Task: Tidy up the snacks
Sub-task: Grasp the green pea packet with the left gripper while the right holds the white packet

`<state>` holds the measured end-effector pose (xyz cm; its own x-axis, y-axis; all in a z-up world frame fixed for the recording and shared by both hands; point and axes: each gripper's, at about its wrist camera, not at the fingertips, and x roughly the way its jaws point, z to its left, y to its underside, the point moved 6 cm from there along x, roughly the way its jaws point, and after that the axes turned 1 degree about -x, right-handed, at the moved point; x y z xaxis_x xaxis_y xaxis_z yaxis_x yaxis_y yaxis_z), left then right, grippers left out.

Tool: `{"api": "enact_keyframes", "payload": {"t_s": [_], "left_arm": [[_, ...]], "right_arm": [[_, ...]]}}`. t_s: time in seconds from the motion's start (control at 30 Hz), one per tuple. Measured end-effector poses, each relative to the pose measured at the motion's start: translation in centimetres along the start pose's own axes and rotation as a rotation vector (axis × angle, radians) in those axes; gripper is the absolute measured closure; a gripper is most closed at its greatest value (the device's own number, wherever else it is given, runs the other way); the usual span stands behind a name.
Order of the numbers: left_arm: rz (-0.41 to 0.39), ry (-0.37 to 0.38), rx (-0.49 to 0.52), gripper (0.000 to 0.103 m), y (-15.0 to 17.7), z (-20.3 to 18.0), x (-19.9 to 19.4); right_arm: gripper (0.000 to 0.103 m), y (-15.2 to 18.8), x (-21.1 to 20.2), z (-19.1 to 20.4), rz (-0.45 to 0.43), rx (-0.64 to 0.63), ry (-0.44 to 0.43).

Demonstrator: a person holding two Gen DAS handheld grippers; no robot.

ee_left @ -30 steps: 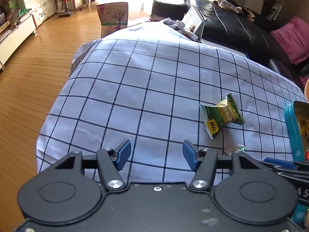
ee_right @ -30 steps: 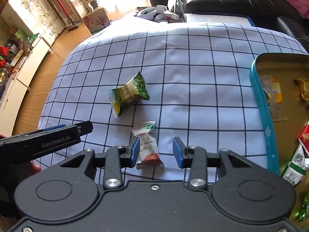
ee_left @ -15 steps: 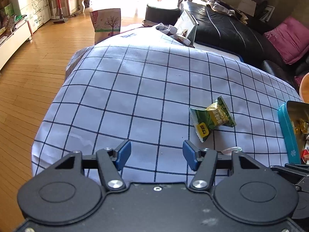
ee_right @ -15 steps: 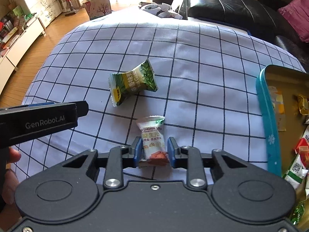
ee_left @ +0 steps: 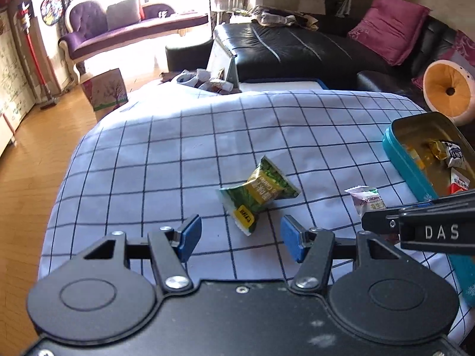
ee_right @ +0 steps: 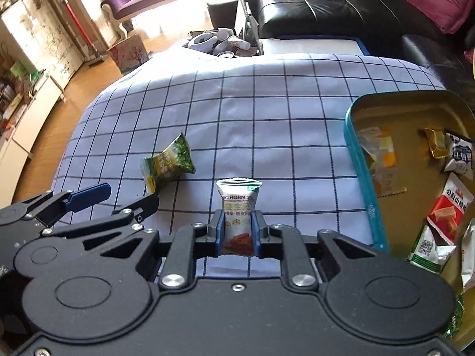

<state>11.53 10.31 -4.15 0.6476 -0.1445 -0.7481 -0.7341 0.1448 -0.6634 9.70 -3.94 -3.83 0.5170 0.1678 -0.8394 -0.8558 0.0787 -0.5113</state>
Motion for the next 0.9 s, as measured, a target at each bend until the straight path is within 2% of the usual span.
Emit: {"api": "enact_keyframes", "payload": {"t_s": [0.13, 0.33, 0.43, 0.7, 0.9], "left_arm": [[-0.031, 0.048, 0.059, 0.041, -0.8, -1.2, 1.1], [-0.003, 0.022, 0.115, 0.042, -0.8, -1.7, 3.3], [0.009, 0.038, 0.134, 0.041, -1.1, -1.8, 4.2], [0.032, 0.023, 0.323, 0.038, -1.4, -3.3, 5.8], [0.055, 0.014, 0.375, 0.039, -2.3, -3.3, 5.6]], "right_arm": [[0.076, -0.4, -0.2, -1.4, -0.015, 0.053, -0.012], [0.076, -0.8, -0.4, -2.5, -0.025, 0.093, -0.025], [0.076, -0.8, -0.5, -2.8, -0.024, 0.101, -0.034], [0.076, -0.9, -1.2, -3.8, -0.037, 0.110, -0.050], [0.076, -1.0, -1.9, -4.7, -0.049, 0.138, -0.065]]}}
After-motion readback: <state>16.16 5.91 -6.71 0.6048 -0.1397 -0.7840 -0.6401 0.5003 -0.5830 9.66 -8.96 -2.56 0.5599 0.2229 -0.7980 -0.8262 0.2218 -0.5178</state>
